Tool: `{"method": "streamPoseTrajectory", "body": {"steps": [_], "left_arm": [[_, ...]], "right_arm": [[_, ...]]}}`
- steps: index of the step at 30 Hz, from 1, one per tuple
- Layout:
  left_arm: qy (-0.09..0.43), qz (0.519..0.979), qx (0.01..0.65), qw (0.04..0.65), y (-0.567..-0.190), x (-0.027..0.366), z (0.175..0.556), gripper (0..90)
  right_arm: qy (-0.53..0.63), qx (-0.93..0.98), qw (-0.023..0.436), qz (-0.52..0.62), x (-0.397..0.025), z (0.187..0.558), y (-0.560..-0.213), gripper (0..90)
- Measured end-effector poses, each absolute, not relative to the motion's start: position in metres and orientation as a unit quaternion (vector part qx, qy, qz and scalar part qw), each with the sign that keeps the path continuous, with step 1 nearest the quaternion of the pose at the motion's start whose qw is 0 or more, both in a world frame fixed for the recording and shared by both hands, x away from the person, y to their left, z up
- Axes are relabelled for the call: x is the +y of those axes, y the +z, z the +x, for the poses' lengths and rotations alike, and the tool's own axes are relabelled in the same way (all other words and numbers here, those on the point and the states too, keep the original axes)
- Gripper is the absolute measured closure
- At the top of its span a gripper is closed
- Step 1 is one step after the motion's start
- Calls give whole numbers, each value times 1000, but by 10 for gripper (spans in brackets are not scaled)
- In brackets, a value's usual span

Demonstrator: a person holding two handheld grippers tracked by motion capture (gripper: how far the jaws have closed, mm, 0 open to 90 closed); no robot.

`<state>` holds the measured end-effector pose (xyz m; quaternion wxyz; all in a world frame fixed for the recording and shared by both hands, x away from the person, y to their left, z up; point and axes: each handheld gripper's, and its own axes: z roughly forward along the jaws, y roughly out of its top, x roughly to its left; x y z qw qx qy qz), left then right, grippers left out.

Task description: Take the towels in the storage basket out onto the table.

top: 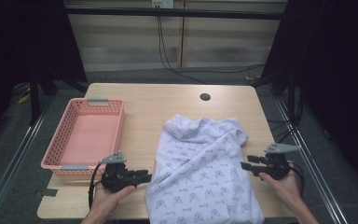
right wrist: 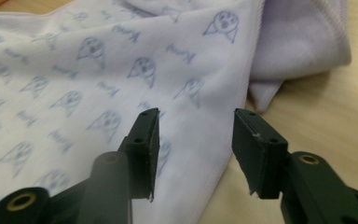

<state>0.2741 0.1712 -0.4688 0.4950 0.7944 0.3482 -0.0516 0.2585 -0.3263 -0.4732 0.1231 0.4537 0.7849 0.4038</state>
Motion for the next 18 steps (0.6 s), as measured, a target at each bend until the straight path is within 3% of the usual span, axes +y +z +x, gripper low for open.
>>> {"method": "streamPoseTrajectory", "body": {"steps": [6,10,11,16,18], "left_arm": [[-31,805,329,493,-470,140,303,639],[-20,841,310,443,-484,120,302,662],[-21,848,307,432,-489,119,301,671],[-40,856,300,420,-495,125,294,686],[-39,865,291,407,-496,126,285,731]], "right_arm": [[381,783,137,473,-316,303,-488,503],[384,787,121,467,-315,300,-490,855],[388,788,118,464,-316,295,-487,885],[400,788,105,456,-332,258,-476,890],[402,790,104,451,-339,240,-474,890]]}}
